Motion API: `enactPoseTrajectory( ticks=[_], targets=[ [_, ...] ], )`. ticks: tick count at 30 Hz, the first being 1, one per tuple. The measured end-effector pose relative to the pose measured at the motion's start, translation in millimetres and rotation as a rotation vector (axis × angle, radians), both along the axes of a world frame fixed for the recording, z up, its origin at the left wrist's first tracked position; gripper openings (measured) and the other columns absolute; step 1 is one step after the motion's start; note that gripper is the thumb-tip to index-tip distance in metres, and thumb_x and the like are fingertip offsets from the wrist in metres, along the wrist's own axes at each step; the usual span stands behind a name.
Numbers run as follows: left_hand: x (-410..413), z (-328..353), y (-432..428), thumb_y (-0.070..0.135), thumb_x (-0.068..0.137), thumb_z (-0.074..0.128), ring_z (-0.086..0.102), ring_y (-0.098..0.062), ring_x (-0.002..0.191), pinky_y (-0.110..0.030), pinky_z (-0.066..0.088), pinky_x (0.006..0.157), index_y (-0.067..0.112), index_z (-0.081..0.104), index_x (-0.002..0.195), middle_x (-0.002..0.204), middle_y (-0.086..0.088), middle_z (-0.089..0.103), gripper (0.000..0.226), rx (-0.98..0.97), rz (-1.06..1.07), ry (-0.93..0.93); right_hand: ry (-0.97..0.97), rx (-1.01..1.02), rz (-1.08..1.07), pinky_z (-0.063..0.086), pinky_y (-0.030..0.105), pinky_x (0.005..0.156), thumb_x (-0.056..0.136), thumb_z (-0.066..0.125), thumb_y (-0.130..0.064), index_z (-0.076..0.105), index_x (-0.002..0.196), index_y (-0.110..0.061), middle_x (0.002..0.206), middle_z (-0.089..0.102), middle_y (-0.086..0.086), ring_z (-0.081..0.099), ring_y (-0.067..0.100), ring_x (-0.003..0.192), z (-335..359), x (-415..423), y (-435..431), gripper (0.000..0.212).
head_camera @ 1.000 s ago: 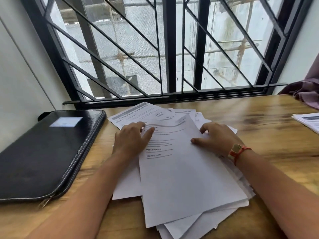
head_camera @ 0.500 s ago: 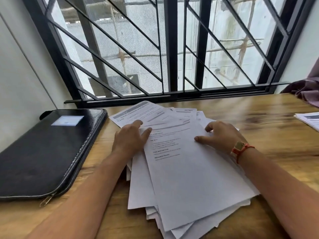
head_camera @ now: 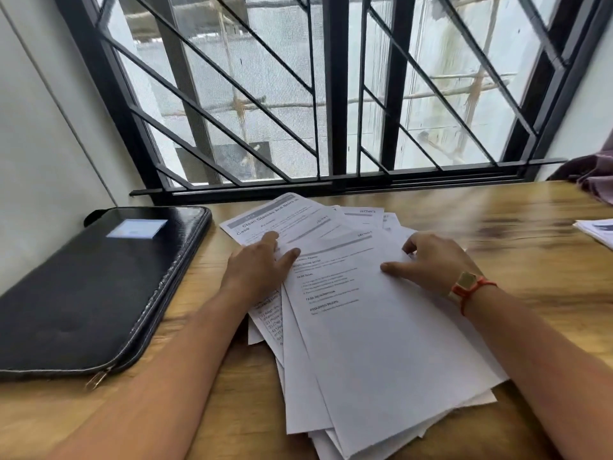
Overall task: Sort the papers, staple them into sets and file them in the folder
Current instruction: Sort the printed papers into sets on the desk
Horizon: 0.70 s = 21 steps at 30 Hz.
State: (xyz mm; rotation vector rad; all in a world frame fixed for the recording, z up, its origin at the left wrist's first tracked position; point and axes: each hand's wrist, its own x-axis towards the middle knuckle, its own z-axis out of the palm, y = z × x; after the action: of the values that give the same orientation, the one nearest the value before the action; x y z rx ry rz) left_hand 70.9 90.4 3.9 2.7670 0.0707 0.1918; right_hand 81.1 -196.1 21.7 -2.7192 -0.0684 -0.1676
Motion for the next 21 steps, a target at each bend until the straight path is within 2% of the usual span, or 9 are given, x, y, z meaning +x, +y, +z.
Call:
enactPoseTrajectory(
  ticks=[5,8,11,13,17,21],
  targets=[
    [1,-1,2,0.048,0.095,0.060,0.060,-0.024,0.117,-0.041,0.047,0.100,0.017,0.050,0.137,0.126,-0.001,0.065,0.053,-0.118,-0.032,-0.079,0.012,0.009,-0.020,0.036,0.031,0.063,0.076,0.076,-0.055,0.065,0.091,-0.015,0.092,0.065,0.002,0.056,0.022,0.084,2,-1,0,0.045],
    [1,-2,2,0.052,0.095,0.057,0.052,-0.027,0.123,-0.042,0.044,0.102,0.014,0.050,0.136,0.128,-0.005,0.060,0.056,-0.055,-0.010,-0.068,0.026,0.019,-0.017,0.034,0.029,0.056,0.077,0.076,-0.052,0.061,0.087,-0.016,0.085,0.062,0.000,0.055,0.021,0.080,3,-2,0,0.040],
    [3,-5,2,0.062,0.097,0.043,0.049,-0.028,0.122,-0.044,0.041,0.096,0.018,0.054,0.118,0.125,-0.004,0.059,0.051,0.109,0.009,0.026,0.034,0.052,-0.021,0.037,0.031,0.060,0.078,0.076,-0.048,0.060,0.086,-0.020,0.086,0.062,-0.001,0.057,0.022,0.082,1,1,-2,0.033],
    [4,-5,4,0.064,0.098,0.035,0.051,-0.028,0.117,-0.044,0.042,0.093,0.019,0.054,0.110,0.118,-0.003,0.060,0.050,0.138,0.021,0.028,0.037,0.084,-0.036,0.039,0.031,0.063,0.078,0.075,-0.047,0.058,0.081,-0.026,0.085,0.064,-0.002,0.059,0.021,0.081,-2,3,-4,0.028],
    [3,-1,5,0.058,0.102,0.029,0.046,-0.028,0.125,-0.048,0.039,0.100,0.019,0.054,0.128,0.128,-0.004,0.054,0.052,0.141,0.042,0.022,0.048,0.104,-0.058,0.044,0.032,0.067,0.077,0.074,-0.045,0.056,0.078,-0.028,0.087,0.066,-0.002,0.061,0.022,0.082,-6,8,-8,0.025],
    [1,2,8,0.053,0.104,0.029,0.045,-0.027,0.122,-0.045,0.041,0.099,0.016,0.063,0.119,0.121,-0.007,0.049,0.052,0.113,0.036,0.020,0.052,0.092,-0.075,0.050,0.033,0.075,0.079,0.072,-0.047,0.063,0.095,-0.028,0.092,0.067,-0.001,0.063,0.024,0.087,-8,11,-10,0.026]
  ],
)
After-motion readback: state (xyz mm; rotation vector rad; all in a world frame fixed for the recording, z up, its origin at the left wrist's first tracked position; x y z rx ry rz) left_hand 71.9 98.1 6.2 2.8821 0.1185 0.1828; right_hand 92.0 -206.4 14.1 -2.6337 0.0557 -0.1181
